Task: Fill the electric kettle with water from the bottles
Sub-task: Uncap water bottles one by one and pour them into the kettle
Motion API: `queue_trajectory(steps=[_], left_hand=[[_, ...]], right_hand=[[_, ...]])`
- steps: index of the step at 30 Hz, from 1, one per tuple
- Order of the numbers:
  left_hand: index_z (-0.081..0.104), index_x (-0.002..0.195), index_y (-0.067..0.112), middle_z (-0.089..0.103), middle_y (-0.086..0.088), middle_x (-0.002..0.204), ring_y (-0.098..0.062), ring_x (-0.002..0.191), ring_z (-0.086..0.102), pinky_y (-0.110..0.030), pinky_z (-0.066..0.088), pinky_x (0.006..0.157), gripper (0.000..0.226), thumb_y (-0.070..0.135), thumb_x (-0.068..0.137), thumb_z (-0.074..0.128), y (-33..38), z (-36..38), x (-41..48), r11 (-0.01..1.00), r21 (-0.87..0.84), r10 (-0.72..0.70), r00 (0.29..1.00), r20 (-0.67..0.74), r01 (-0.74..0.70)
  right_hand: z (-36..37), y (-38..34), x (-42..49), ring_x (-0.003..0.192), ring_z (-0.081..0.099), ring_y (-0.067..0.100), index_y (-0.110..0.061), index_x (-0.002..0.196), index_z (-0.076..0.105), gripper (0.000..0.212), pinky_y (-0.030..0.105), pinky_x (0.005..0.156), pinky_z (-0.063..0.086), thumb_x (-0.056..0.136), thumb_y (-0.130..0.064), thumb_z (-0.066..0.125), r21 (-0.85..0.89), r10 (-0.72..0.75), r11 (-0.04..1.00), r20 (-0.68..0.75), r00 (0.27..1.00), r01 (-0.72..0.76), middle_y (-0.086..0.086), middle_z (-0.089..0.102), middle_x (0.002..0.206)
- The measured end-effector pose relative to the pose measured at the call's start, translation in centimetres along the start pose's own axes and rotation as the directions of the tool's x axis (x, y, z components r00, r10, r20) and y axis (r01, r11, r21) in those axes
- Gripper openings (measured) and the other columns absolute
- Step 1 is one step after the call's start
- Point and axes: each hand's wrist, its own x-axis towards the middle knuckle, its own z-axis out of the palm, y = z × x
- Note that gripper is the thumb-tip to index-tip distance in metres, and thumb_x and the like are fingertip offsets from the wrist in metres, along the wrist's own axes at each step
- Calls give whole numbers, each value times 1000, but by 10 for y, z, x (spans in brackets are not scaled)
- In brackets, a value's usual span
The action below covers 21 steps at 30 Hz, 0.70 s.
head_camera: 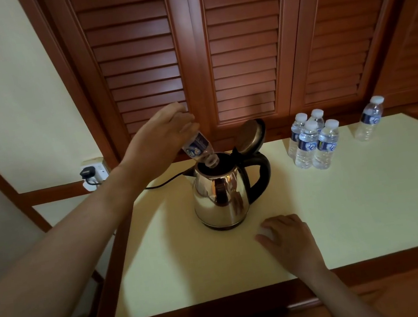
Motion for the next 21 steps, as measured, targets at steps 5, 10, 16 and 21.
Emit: queue_trajectory(steps=[5,10,16,21], left_hand=[[55,135,13,62,-6,131,-25,120,56,-36,41,105,50,24,89,69,7,-8,-10,913,-347,-244,969,-37,216],[73,107,18,73,-2,95,-24,88,67,-34,53,71,40,26,72,89,30,-2,-43,252,-839,-594,761,260,483],[72,118,22,75,2,102,-15,87,68,-35,55,75,60,47,67,90,91,7,-90,-104,-826,-625,610,487,554],[68,112,16,69,12,97,9,81,60,-6,46,69,57,41,66,91,135,-17,-114,-334,-715,-546,493,678,614]], right_hand=[[-1,-1,-1,99,54,15,-35,98,69,39,32,81,42,80,-64,50,10,3,1000,-13,1000,-3,-19,66,99],[0,0,-1,97,55,19,-31,95,71,39,35,83,45,80,-63,52,-5,-8,1000,-38,999,8,-14,65,97],[-2,-1,-2,91,52,22,-31,93,73,40,36,79,47,80,-62,53,-43,-2,999,-73,997,-1,-9,63,93],[-3,-2,-3,89,52,24,-27,94,74,38,37,78,46,80,-58,58,-55,-21,998,-103,994,15,-8,64,91]])
